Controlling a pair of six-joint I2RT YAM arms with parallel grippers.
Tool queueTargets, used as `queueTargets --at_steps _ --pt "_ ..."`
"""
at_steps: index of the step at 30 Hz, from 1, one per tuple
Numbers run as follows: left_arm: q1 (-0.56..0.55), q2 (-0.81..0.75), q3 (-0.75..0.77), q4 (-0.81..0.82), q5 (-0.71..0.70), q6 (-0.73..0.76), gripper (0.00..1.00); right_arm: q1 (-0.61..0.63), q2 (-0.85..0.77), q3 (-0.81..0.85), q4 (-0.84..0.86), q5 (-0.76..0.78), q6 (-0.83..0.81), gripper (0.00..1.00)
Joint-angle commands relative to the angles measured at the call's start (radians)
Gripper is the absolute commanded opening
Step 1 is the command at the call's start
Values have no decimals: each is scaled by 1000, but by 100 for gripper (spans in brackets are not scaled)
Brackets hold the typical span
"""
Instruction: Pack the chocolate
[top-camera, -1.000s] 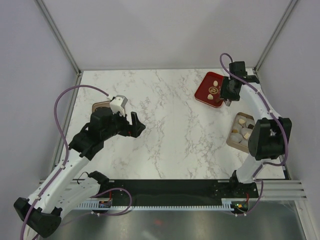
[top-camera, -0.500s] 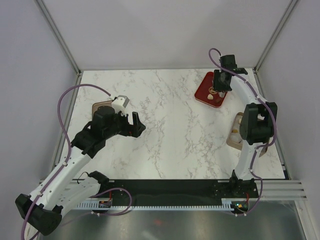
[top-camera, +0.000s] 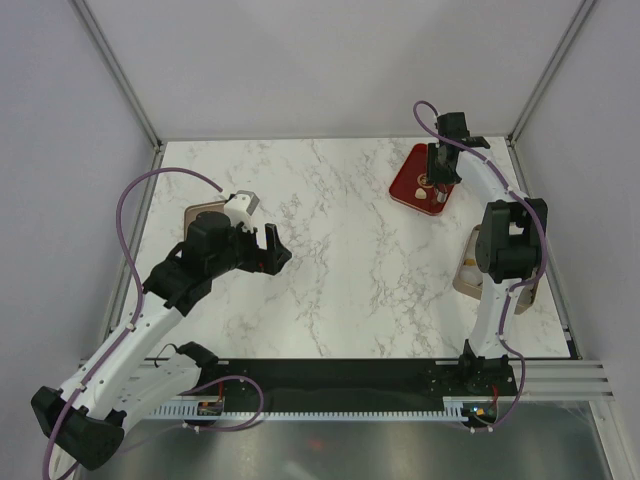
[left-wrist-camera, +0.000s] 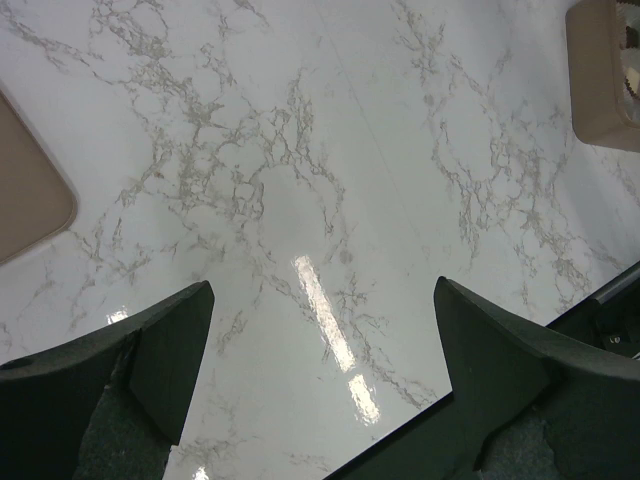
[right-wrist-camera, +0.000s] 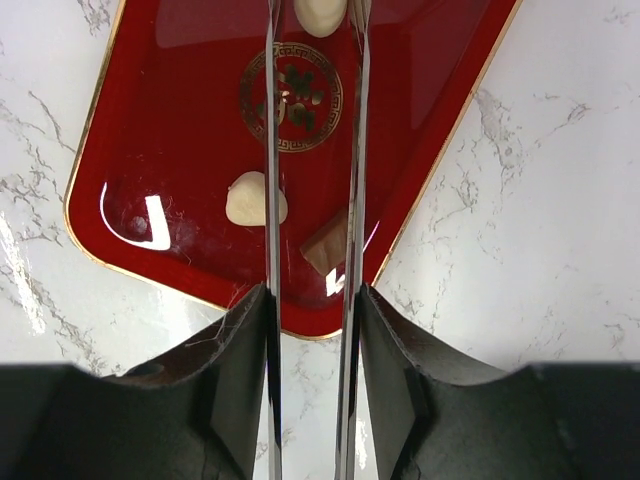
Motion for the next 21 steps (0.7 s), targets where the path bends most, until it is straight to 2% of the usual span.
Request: queueTargets --at_steps 1,11,21 --pt "-3 3 22 13 -22 42 99 3 -15 42 25 8 -16 46" --pt "-3 0 20 13 -22 40 99 5 -41 25 14 -9 -19 39" --pt "-3 -2 22 13 -11 39 99 5 -181 -44 -50 -6 18 35"
